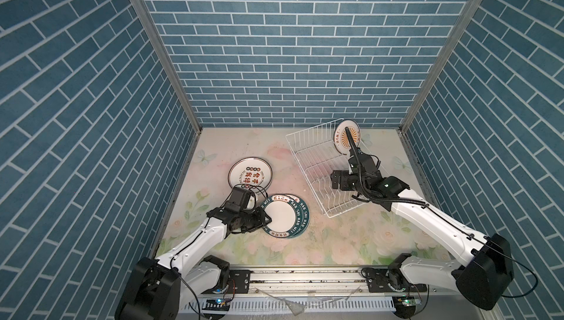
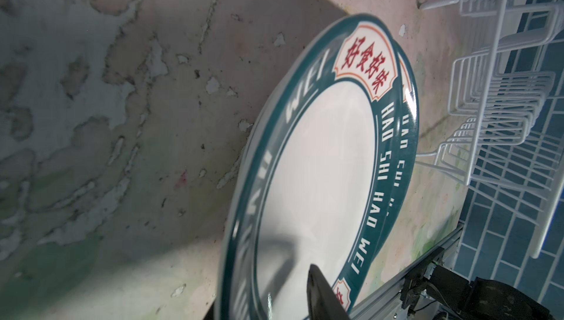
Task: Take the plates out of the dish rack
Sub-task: 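Lower the green-rimmed plate onto the table stack and open the left gripper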
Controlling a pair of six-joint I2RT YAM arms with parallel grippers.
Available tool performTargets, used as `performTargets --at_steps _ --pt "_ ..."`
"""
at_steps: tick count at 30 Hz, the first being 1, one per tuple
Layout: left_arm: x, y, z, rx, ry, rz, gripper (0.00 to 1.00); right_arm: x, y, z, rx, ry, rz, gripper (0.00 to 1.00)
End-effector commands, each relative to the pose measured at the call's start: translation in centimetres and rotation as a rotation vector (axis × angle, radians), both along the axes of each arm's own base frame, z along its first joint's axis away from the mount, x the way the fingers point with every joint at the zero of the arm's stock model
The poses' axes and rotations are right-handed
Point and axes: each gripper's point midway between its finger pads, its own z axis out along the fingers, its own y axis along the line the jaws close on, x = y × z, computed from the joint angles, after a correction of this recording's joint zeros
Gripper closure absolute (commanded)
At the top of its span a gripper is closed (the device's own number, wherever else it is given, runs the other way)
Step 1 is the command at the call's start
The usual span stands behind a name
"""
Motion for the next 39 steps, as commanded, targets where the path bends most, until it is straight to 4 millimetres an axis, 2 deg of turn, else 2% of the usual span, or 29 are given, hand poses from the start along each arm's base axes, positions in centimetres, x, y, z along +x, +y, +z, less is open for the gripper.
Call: performTargets --at_steps 1,7,12,25,29,39 --pt "0.2 -0.2 0.4 0.055 -0.021 -0.039 0.61 -0.2 -0.1 -0.9 -0.031 0.015 0.029 0.01" --pt "0.5 -0.2 -0.1 0.101 -0.009 -0.049 0.55 -0.2 -0.1 -1.1 -0.037 0.018 0.035 0.01" --pt "0.6 0.0 -0.1 0.159 -0.010 -0.063 0.44 -0.2 -0.1 -1.2 -0.037 0.019 0.037 0.01" --pt "1.3 -0.8 0.1 0.225 -0.034 -0.105 0.43 -0.3 0.0 -1.3 -0.037 0.024 0.047 0.01" --pt "1.2 -1.3 0.3 0.240 -0.054 -0.136 0.35 -0.2 0.0 -1.5 -0.042 0.029 0.047 0.01" --pt "1.5 -1.6 1.3 0.252 -0.111 -0.166 0.30 -0.1 0.0 -1.8 -0.049 0.039 0.050 0.01"
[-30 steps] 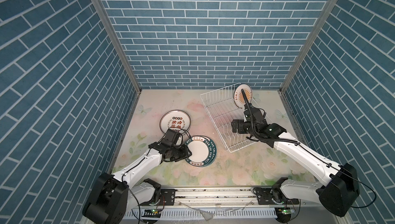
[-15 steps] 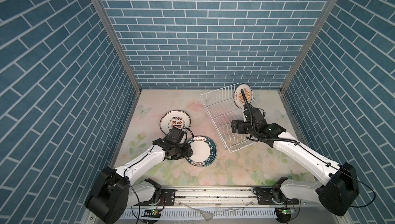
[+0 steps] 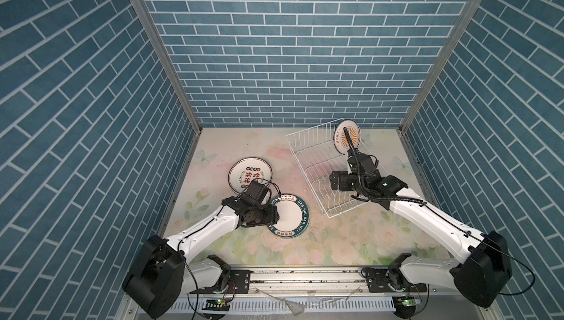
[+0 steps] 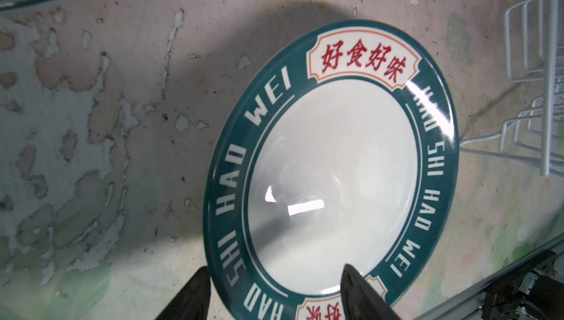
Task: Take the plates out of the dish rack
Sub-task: 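Lower the green-rimmed plate onto the table stack and open the left gripper, then reach the right gripper to the orange-sunburst plate while the left gripper draws back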
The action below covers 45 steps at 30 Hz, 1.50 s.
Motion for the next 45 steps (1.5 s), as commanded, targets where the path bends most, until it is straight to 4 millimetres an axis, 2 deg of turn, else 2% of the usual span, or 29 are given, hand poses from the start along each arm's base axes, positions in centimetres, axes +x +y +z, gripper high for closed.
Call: performTargets --at_steps 1,2,6,9,10,11,12,17,24,27,30,35,38,40,45 --pt "0.4 -0.1 1.0 0.022 -0.038 -0.027 0.29 -0.2 -0.3 -1.1 -0.037 0.019 0.022 0.01" --pt "0.4 0.0 1.1 0.038 -0.044 -0.028 0.25 -0.1 -0.3 -1.1 -0.040 0.017 0.022 0.01" --pt "0.8 0.7 1.9 0.091 -0.103 -0.030 0.23 0.1 -0.9 -0.9 -0.064 0.011 0.005 0.01" --pt "1.6 1.4 2.4 0.125 -0.152 -0.017 0.20 0.9 -1.6 0.0 -0.087 -0.015 -0.022 0.01" --pt "1.8 1.5 2.4 0.133 -0.163 -0.015 0.17 1.1 -1.9 0.3 -0.096 -0.024 -0.032 0.01" --pt "2.6 1.2 3.3 0.127 -0.195 -0.010 0.03 1.5 -2.3 0.8 -0.102 -0.038 -0.041 0.01" --pt "3.0 1.0 3.6 0.125 -0.209 -0.008 0.01 2.0 -2.7 1.3 -0.111 -0.053 -0.052 0.01" --pt "4.8 0.4 4.4 0.132 -0.272 -0.013 0.01 5.0 -4.6 3.1 -0.168 -0.133 -0.094 0.01" --pt "6.9 0.2 6.9 0.158 -0.355 -0.004 0.01 10.0 -5.6 4.5 -0.195 -0.250 -0.100 0.01" --pt "7.5 -0.4 8.2 0.110 -0.385 0.017 0.01 12.4 -6.3 4.9 -0.214 -0.268 -0.121 0.01" --pt "8.1 -1.0 9.2 0.062 -0.419 0.037 0.01 14.8 -6.9 4.9 -0.227 -0.264 -0.135 0.01" --pt "8.8 0.1 10.6 0.105 -0.425 0.125 0.01 18.9 -8.0 4.4 -0.259 -0.269 -0.158 0.01" --pt "9.1 -0.8 11.7 0.108 -0.443 0.051 0.01 21.1 -8.4 3.7 -0.261 -0.270 -0.170 0.01" --pt "9.8 -0.2 12.1 0.125 -0.477 0.085 0.01 22.3 -8.1 3.1 -0.254 -0.267 -0.156 0.02" --pt "9.9 0.9 11.6 0.105 -0.573 0.151 0.01 24.4 -8.3 2.2 -0.249 -0.268 -0.164 0.06"
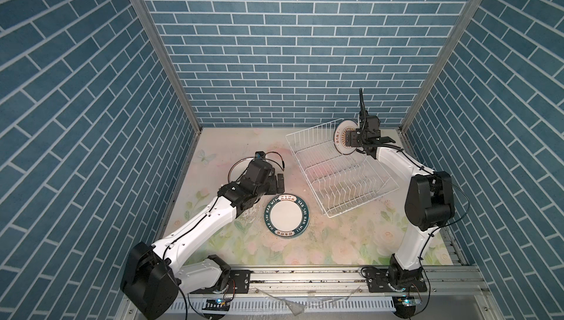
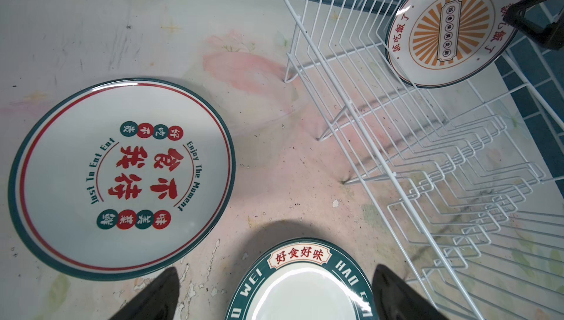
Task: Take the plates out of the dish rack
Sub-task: 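Reach the right gripper to the orange-sunburst plate while the left gripper draws back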
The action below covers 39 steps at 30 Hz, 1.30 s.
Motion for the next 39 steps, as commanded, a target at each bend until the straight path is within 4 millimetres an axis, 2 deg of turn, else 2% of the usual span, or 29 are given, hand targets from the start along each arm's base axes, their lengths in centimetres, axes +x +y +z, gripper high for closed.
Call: performTargets --at_steps 1,6,15,22,26,32,39 --pt "-0.1 1.2 -0.5 0.010 -0.065 0.039 0.01 1.9 0.4 1.9 0.006 -0.060 0.032 0.08" --pt "-0.1 1.7 -1.2 0.032 -0.082 0.043 0.01 3.1 0.7 0.8 0.030 -0.040 0.043 0.14" --pt "0.3 1.0 -2.8 0.050 -0.031 0.029 0.01 3.8 1.6 -0.4 0.106 -0.007 0.083 0.22" --pt "0.4 0.5 -3.2 0.053 -0.005 0.014 0.01 3.7 1.8 -1.0 0.140 0.008 0.109 0.27" --pt "0.3 0.7 -2.8 0.044 -0.025 0.018 0.01 3.6 2.0 -1.1 0.168 0.009 0.130 0.31" --pt "0.2 0.9 -2.6 0.050 -0.031 0.019 0.01 3.2 3.2 -1.4 0.203 0.027 0.189 0.36" --pt "0.5 0.6 -3.5 0.076 0.009 0.013 0.01 2.4 4.3 -1.6 0.238 0.039 0.256 0.40"
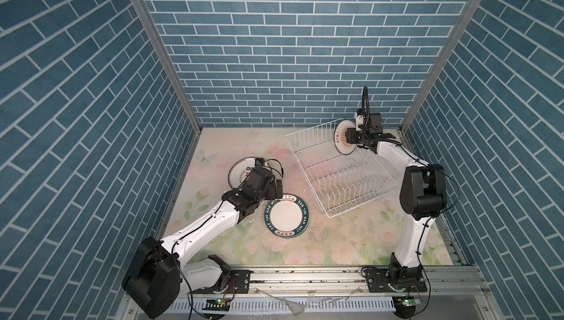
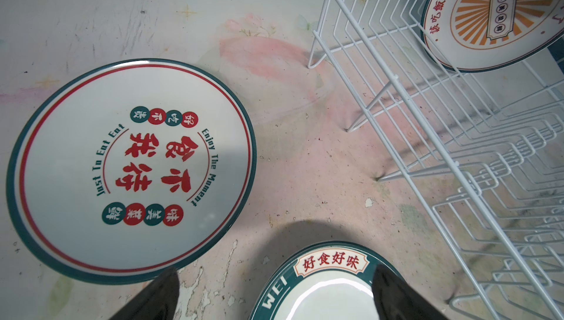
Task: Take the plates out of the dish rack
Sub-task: 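Reach the right gripper to the orange-sunburst plate while the left gripper draws back, then close the right gripper on the orange-sunburst plate rim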
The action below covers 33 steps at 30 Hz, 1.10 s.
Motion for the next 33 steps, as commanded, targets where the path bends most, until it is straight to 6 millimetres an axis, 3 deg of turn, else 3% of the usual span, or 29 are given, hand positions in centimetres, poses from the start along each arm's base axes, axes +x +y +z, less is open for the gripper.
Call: performTargets --at_steps 1,19,28,33 --pt "0.2 -0.2 0.0 0.023 0.019 -0.009 0.01 -0.4 1.6 0.1 0.042 -0.008 0.069 0.40" --pt "0.5 -0.3 -0.7 0.036 0.026 -0.010 0.01 -0.2 0.7 -2.5 -0.018 0.030 0.045 0.60" --pt "0.2 0.9 0.9 0.013 -0.060 0.027 0.01 -0.1 0.4 -4.0 -0.055 0.048 0.035 0.65" --pt "0.2 1.2 0.8 0.031 -0.058 0.041 0.01 -0.1 0.2 -4.2 -0.061 0.051 0.027 0.71"
